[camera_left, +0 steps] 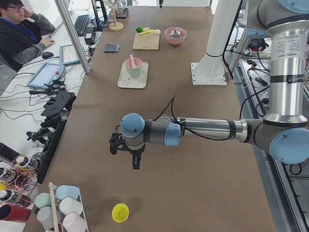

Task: Stack pink bowl on green and place spoon

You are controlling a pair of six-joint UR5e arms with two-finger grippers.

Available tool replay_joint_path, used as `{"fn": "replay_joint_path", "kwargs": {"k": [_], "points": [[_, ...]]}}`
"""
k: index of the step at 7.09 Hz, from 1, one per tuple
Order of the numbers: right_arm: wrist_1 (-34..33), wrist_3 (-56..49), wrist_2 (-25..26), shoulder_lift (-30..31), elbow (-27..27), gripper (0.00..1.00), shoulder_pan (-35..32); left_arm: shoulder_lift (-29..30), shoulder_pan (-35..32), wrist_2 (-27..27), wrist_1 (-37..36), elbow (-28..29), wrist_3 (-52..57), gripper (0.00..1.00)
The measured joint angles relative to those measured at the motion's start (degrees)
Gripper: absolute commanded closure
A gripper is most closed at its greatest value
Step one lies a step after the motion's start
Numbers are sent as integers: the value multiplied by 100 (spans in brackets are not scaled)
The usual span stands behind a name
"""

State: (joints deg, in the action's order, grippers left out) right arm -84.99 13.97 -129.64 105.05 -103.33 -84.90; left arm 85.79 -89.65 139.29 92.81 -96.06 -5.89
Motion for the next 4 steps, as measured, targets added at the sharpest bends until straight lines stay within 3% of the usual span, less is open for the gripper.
{"fn": "replay_joint_path", "kwargs": {"k": [4], "points": [[86, 0, 0, -7, -3, 0, 0, -10, 0, -14, -8, 9, 0, 1]]}}
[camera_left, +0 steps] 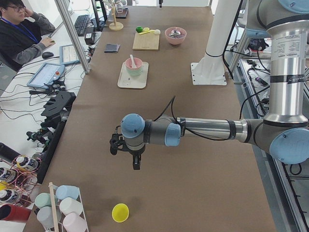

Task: Stack pink bowl on green and place spoon

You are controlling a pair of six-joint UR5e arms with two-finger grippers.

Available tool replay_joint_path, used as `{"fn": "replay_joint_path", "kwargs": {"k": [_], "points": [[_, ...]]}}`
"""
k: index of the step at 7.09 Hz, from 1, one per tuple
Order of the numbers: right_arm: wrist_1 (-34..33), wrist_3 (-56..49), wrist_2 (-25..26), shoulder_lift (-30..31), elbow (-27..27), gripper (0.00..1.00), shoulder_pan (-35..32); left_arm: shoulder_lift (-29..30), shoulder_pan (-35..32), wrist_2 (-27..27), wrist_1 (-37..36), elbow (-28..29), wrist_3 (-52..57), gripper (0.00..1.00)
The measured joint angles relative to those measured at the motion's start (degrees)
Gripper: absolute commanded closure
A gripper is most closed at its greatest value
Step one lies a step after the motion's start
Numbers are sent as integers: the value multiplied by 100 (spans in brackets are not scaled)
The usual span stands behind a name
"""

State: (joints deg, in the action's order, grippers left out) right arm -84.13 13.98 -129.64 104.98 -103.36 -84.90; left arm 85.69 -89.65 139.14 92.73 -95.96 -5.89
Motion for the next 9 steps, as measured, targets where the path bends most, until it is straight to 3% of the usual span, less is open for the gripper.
{"fn": "replay_joint_path", "kwargs": {"k": [9], "points": [[185, 7, -118, 74, 13, 0, 9, -45, 0, 1, 7, -10, 0, 1]]}}
